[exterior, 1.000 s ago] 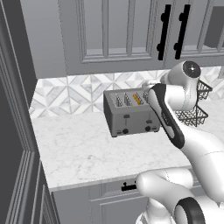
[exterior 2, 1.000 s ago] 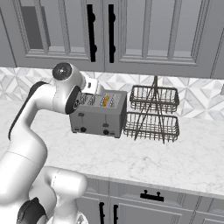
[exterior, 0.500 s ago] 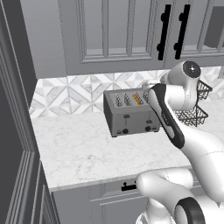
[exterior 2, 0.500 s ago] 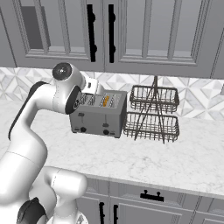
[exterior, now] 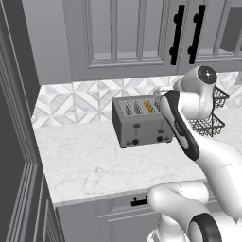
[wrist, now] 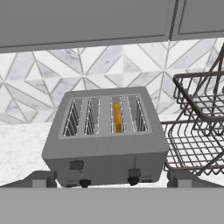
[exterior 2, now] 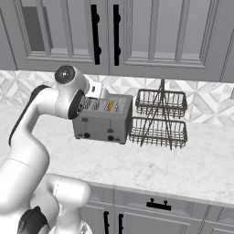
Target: Start the toaster. Once the lever pops up, take the bread to the plate on the dining counter.
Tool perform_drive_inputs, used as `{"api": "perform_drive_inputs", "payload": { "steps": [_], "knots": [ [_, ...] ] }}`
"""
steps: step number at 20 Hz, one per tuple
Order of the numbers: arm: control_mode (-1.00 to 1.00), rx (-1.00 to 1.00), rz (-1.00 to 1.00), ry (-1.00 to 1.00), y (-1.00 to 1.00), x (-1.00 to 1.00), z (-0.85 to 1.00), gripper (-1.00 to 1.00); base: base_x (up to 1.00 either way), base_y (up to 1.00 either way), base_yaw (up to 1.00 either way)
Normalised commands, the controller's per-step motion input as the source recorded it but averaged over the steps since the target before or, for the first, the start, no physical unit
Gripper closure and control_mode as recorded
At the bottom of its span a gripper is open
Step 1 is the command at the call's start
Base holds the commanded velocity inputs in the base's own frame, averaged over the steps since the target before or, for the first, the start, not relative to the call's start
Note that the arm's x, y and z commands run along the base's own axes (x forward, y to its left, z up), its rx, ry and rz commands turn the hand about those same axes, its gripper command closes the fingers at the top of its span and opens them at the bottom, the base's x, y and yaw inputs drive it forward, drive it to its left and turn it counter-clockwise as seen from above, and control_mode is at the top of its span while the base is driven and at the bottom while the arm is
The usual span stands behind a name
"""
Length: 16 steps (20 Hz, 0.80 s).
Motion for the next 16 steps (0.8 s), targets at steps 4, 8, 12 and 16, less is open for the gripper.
{"api": "perform_drive_inputs", "payload": {
  "steps": [4, 8, 12, 16],
  "knots": [
    [-1.0, 0.0, 0.0, 0.0, 0.0, 0.0, 0.0, -1.0, 0.0, 0.0, 0.0],
    [-1.0, 0.0, 0.0, 0.0, 0.0, 0.0, 0.0, -1.0, 0.0, 0.0, 0.0],
    [-1.0, 0.0, 0.0, 0.0, 0.0, 0.0, 0.0, -1.0, 0.0, 0.0, 0.0],
    [-1.0, 0.0, 0.0, 0.0, 0.0, 0.0, 0.0, -1.0, 0.0, 0.0, 0.0]
  ]
}}
